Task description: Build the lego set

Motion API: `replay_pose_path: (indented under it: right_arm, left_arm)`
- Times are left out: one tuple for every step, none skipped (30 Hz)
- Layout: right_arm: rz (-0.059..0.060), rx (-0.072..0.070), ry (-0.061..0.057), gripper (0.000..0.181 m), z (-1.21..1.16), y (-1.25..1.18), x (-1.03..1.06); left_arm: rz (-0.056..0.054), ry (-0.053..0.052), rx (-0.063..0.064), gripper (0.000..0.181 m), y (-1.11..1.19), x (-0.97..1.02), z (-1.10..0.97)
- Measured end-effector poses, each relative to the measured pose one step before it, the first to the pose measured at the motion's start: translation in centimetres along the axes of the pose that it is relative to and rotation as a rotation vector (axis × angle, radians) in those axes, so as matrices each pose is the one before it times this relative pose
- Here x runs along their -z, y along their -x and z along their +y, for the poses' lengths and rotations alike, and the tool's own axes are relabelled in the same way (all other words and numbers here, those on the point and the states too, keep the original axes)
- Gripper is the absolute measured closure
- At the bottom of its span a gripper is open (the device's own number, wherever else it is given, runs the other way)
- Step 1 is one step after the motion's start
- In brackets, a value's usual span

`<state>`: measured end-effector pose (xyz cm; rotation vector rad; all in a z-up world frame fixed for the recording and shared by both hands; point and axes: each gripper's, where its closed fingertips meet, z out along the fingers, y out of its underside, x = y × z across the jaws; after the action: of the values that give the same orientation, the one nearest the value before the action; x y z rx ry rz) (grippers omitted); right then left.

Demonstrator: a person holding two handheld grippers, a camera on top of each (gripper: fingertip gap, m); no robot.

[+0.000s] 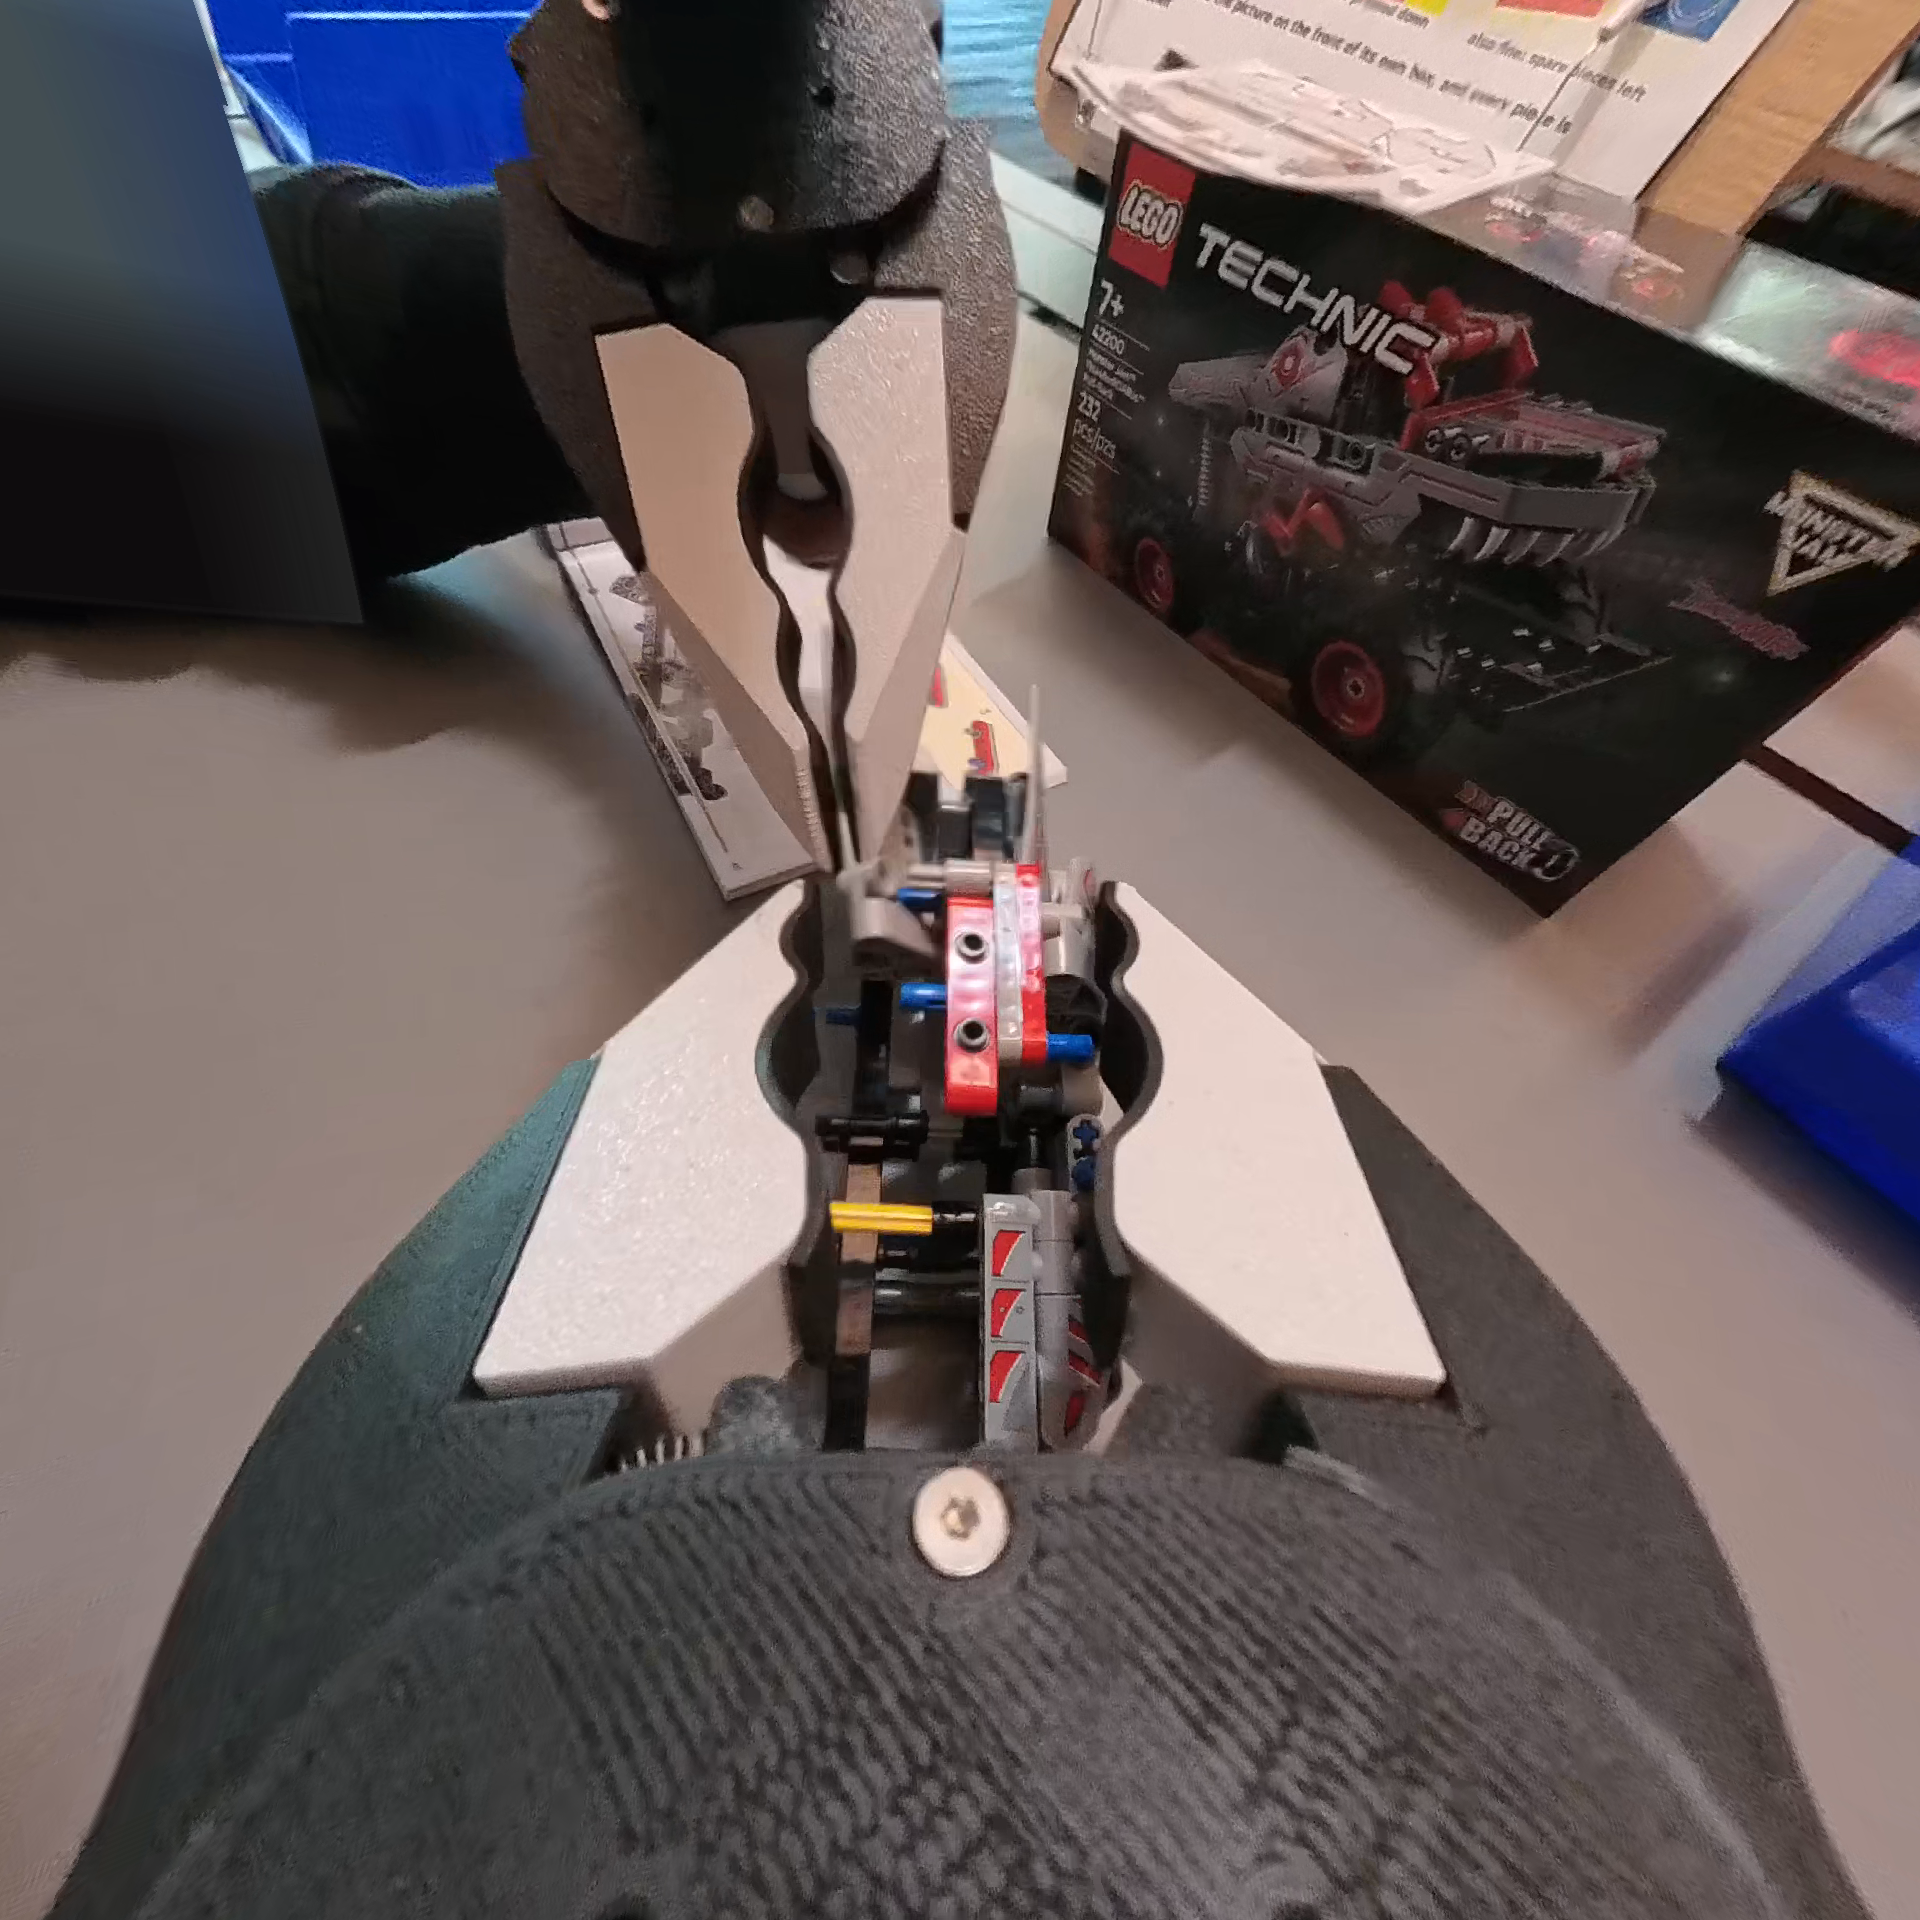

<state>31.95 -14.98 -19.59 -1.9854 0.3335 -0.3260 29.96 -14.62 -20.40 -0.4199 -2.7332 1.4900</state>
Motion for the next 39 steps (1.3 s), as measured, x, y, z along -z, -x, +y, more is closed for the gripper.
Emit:
replay_pose_path:
  right_arm:
    - [-0.0116,-0.0161,0.0051,0.126,0.034,-0.13,0.004]
    - [-0.0119,-0.0174,0.0019,0.125,0.025,-0.14,-0.02]
    - [-0.0019,-0.0118,-0.0054,0.129,-0.021,-0.235,0.0]
    - [0.002,-0.0043,-0.0071,0.131,0.021,-0.23,0.005]
    - [-0.006,-0.0067,-0.0092,0.13,0.008,-0.036,0.012]
    - [-0.0103,-0.0072,-0.01,0.13,-0.048,0.078,0.063]
    - [-0.0103,-0.001,-0.0031,0.132,-0.026,0.083,0.071]
    - [-0.0077,0.0088,0.004,0.132,0.011,0.056,0.075]
    - [-0.0046,0.0149,0.015,0.132,0.047,-0.029,0.008]
    - [-0.0035,0.0132,0.0215,0.13,0.059,-0.077,-0.04]
    - [-0.0091,0.0132,0.0181,0.127,0.028,0.008,-0.065]
    - [-0.0114,0.0137,0.0129,0.123,-0.015,0.036,-0.055]
    - [-0.006,0.0116,0.0056,0.121,-0.077,-0.046,-0.026]
    - [-0.0057,0.0062,0.0034,0.119,-0.044,-0.08,-0.014]
    - [-0.0067,0.001,0.0001,0.118,-0.056,-0.075,0.002]
    - [-0.0024,-0.0047,-0.0068,0.117,-0.122,-0.112,-0.032]
    - [-0.0041,-0.0088,-0.0117,0.117,-0.141,-0.019,-0.115]
    - [-0.0135,-0.0048,-0.0088,0.118,-0.042,0.212,-0.164]
    - [-0.0097,0.0011,0.0012,0.118,0.121,0.195,-0.207]
    - [-0.0003,0.0032,0.0102,0.118,0.22,0.072,-0.195]
    - [-0.0019,0.0039,0.0074,0.118,0.14,0.099,-0.157]
    - [-0.0038,0.0002,-0.0023,0.118,-0.033,0.13,-0.121]
    - [-0.001,-0.0067,-0.0084,0.118,-0.133,0.043,-0.067]
    - [-0.0025,-0.0087,-0.0103,0.118,-0.163,0.034,-0.022]
    - [0.0006,-0.0082,-0.0063,0.119,-0.073,-0.022,-0.014]
    - [0.004,-0.0068,-0.0019,0.12,0.023,-0.094,0.018]
    - [0.0067,-0.0067,-0.0018,0.122,0.041,-0.138,0.032]
    - [0.003,0.0015,-0.0027,0.124,0.021,-0.052,0.034]
    - [0.004,0.0086,-0.0055,0.128,-0.022,-0.032,0.055]
    - [0.0075,0.0052,-0.0003,0.129,0.02,-0.083,0.005]
    - [0.006,0.005,0.0035,0.13,0.04,-0.076,-0.015]
    - [0.0055,0.011,0.0043,0.133,0.002,-0.059,0.009]
    - [0.0023,0.0104,0.0069,0.133,0.023,0.02,-0.001]
    - [0.0061,0.008,0.007,0.133,0.03,-0.026,-0.007]
    - [0.0128,0.0113,0.0103,0.133,0.075,-0.108,-0.064]
    - [0.0156,0.0167,0.0082,0.133,0.042,-0.108,-0.085]
    - [0.0064,0.0121,0.0074,0.133,0.004,0.003,-0.058]
    - [0.0018,0.0081,0.0052,0.133,-0.007,0.036,-0.022]
    - [-0.0011,0.0003,0.0019,0.133,0.004,0.005,0.012]
  left_arm:
    - [-0.0187,-0.0039,-0.0105,0.181,0.281,0.067,-0.052]
    - [-0.0108,0.0044,-0.0073,0.181,0.25,0.05,0.033]
    - [0.0051,0.003,0.0056,0.181,0.083,0.016,-0.022]
    - [0.0054,-0.0021,0.0059,0.181,0.096,-0.017,-0.09]
    - [0.0002,-0.0084,0.0015,0.181,0.15,-0.004,-0.175]
    - [0.0123,-0.0083,0.0062,0.181,-0.02,0.012,-0.184]
    - [0.0233,0.0064,0.0136,0.181,-0.146,0.008,0.042]
    - [0.0204,0.0018,0.02,0.181,-0.086,0.014,-0.011]
    - [0.0175,-0.0015,0.0265,0.181,0.0,0.03,-0.035]
    - [0.0125,-0.0021,0.0292,0.181,0.118,0.048,0.008]
    - [0.0197,0.0048,0.0316,0.181,0.035,0.078,0.166]
    - [0.0235,0.0091,0.035,0.181,-0.039,0.082,0.265]
    - [0.0294,0.0123,0.0364,0.181,-0.175,0.128,0.346]
    - [0.0305,0.0095,0.0317,0.181,-0.282,0.136,0.32]
    - [0.0181,0.0048,0.0232,0.181,-0.196,0.158,0.254]
    - [0.0046,-0.0058,0.0142,0.181,-0.041,0.196,0.02]
    - [0.0031,-0.0014,0.0086,0.181,-0.017,0.21,0.0]
    - [0.0029,0.0003,0.0029,0.181,-0.008,0.186,-0.043]
    - [0.0099,-0.0021,-0.0016,0.181,-0.113,0.157,-0.126]
    - [0.0146,-0.0036,-0.0007,0.181,-0.147,0.121,-0.163]
    - [0.0147,0.0009,0.0014,0.181,-0.094,0.047,-0.119]
    - [0.0081,0.0066,-0.0002,0.181,0.033,-0.063,-0.037]
    - [0.0023,0.009,-0.0034,0.181,0.167,-0.145,0.017]
    - [0.0065,0.0069,-0.0025,0.181,0.124,-0.183,0.026]
    - [0.0135,0.0025,0.0013,0.181,0.031,-0.202,0.0]
    - [0.0084,-0.0022,0.0027,0.181,0.071,-0.175,-0.031]
    - [-0.0065,-0.0033,0.0039,0.181,0.263,-0.132,0.003]
    - [0.0005,-0.0045,0.0059,0.181,0.117,-0.059,0.017]
    - [0.0067,-0.0106,0.0067,0.181,-0.014,-0.006,-0.055]
    - [0.0038,-0.0082,0.0077,0.181,-0.003,0.017,-0.024]
    - [0.001,-0.0052,0.0106,0.181,0.032,-0.004,-0.005]
    - [0.0056,-0.0037,0.0128,0.181,-0.042,-0.032,-0.001]
    - [0.0041,-0.0044,0.0137,0.181,-0.018,-0.032,-0.013]
    - [0.0044,-0.006,0.0177,0.181,0.016,-0.014,-0.045]
    - [0.0025,-0.0102,0.0204,0.181,0.077,0.014,-0.105]
    - [0.0009,-0.0145,0.019,0.181,0.118,0.051,-0.133]
    - [0.0079,-0.0076,0.0149,0.181,0.028,0.043,0.006]
    - [0.0087,-0.0065,0.0113,0.181,-0.017,0.041,0.025]
    - [0.005,-0.0066,0.0084,0.181,-0.01,-0.018,0.005]
